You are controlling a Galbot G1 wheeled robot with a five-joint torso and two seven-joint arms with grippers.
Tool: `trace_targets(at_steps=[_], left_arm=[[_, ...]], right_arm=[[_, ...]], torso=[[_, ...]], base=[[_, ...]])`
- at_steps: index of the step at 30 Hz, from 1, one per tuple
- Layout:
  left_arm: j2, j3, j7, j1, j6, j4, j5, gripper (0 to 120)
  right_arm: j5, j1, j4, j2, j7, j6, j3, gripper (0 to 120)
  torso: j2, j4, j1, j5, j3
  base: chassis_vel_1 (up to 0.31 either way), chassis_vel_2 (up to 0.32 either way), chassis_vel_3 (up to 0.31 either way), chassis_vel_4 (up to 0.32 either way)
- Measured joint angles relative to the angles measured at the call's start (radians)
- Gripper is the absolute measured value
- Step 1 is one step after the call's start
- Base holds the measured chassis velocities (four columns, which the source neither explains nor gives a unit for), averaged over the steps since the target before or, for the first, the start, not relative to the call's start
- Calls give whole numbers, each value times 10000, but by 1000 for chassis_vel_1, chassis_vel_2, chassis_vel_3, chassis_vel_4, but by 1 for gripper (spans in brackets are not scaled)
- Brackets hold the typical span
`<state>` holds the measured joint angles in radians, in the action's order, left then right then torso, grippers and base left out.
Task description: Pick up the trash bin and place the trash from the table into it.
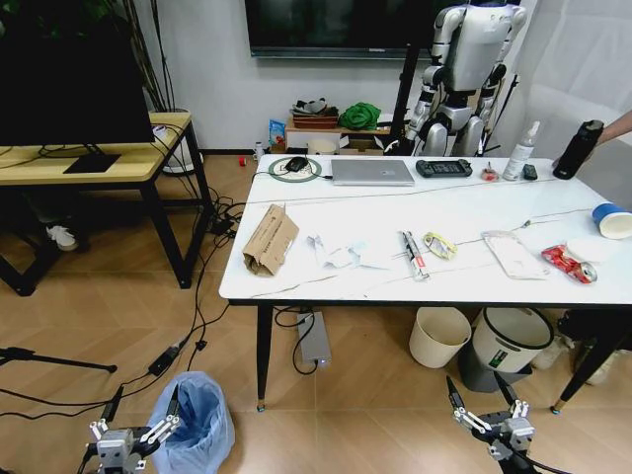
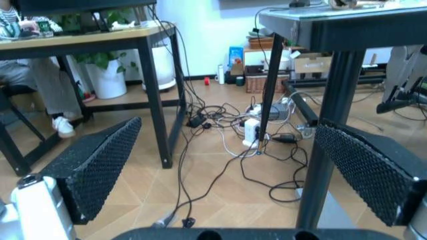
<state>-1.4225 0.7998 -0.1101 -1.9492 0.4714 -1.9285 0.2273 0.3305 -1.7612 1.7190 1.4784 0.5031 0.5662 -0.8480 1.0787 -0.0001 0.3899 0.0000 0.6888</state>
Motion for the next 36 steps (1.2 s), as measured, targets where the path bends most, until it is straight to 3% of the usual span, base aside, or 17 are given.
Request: trace_targets(at_steps=[13,23,36], left_arm=[[-151,-12,12,142,27,496,-12,100],[-340,-110,22,351,158,1909,61,100],[-409,-177,17,299,192,2270,-40,100]], right_arm=[[-63,92,-268,83,-1,20,85,100],[-940,548,-1955,748,-8,337,312,100],[-1079,586,-2026,1158,-28,392,158,100]], torso=[[-686,0,-295,0,-391],[-1258,-1,-547,0,-712],[-1877,0,-814,-1,-1062]], base=[[0,0,0,0],[0,0,0,0],[0,0,0,0]])
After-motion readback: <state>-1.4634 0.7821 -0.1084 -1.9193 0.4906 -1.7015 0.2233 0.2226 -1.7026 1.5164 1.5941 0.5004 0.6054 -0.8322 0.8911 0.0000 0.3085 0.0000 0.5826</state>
